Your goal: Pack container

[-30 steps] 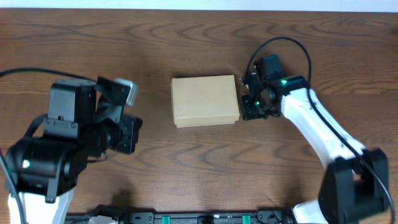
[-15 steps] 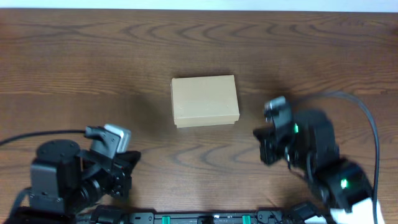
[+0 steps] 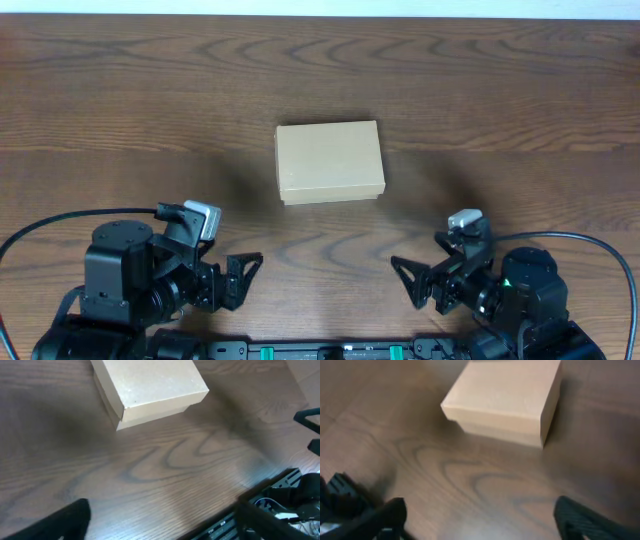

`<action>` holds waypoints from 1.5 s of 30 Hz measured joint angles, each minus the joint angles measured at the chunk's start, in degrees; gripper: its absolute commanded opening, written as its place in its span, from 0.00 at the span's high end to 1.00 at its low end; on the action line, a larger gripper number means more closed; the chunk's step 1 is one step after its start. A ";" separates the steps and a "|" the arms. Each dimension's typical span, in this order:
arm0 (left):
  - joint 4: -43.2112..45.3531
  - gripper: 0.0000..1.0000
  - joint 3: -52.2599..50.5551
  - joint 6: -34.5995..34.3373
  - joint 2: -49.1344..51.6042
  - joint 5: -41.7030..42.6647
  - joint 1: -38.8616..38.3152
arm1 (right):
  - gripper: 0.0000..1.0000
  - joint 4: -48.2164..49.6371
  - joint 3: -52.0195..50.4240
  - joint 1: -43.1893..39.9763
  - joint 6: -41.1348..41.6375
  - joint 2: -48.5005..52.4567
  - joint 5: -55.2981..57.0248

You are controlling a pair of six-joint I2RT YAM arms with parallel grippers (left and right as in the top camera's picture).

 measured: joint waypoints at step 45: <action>26.56 0.05 -39.69 6.16 -34.95 -14.78 7.96 | 0.01 -6.91 -0.02 0.00 1.25 0.00 -0.81</action>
